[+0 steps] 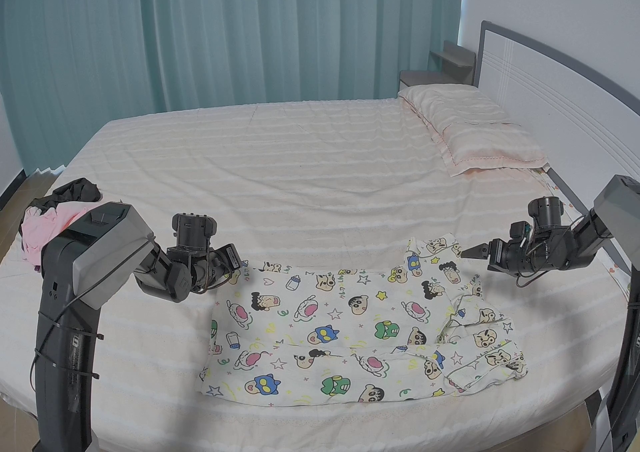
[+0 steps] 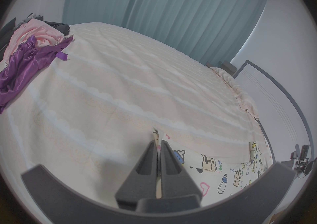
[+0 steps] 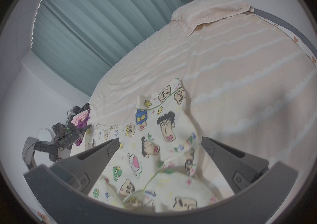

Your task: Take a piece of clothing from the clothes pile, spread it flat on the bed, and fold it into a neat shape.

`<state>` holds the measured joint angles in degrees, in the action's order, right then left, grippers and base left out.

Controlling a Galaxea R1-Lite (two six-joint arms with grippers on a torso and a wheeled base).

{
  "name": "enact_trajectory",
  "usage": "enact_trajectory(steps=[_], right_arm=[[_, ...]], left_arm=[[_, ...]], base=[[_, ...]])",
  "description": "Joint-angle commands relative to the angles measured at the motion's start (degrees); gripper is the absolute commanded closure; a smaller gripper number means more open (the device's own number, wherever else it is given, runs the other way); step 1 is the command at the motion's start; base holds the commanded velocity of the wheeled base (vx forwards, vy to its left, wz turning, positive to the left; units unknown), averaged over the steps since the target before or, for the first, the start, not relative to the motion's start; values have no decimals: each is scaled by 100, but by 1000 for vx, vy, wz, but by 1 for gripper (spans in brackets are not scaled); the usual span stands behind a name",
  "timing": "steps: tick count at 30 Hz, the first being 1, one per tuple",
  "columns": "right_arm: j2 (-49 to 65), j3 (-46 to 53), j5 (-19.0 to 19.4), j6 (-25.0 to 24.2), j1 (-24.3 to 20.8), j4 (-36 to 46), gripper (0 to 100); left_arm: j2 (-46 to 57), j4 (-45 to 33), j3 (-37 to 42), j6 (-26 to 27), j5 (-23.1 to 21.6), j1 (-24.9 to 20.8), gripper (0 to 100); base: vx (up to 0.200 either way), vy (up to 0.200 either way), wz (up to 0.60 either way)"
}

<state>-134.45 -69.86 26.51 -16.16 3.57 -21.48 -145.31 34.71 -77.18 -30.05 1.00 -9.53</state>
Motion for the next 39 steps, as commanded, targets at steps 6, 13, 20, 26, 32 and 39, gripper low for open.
enact_trajectory(steps=[6, 13, 20, 26, 32, 39], right_arm=[[-1215, -1530, -129, -71, -14, 522, 0], [-1619, -2268, -67, -71, -58, 838, 0], [-1584, -2330, 398, -273, -348, 786, 0], [-1769, -2409, 513, -308, -445, 768, 100], [-1760, -2348, 548, -343, -296, 742, 100], [-1444, -1847, 1154, -335, -32, 390, 100]], left_arm=[[29, 1, 133, -1, 76, -5, 100], [38, -17, 133, -1, 76, -13, 100], [20, -34, 142, -10, 67, -22, 100], [38, -34, 221, -10, 67, -22, 100], [38, -25, 203, -10, 67, -93, 100], [372, -52, 353, -1, 76, -128, 100]], base=[[0, 0, 0], [0, 0, 0], [0, 0, 0], [0, 0, 0], [0, 0, 0], [0, 0, 0]])
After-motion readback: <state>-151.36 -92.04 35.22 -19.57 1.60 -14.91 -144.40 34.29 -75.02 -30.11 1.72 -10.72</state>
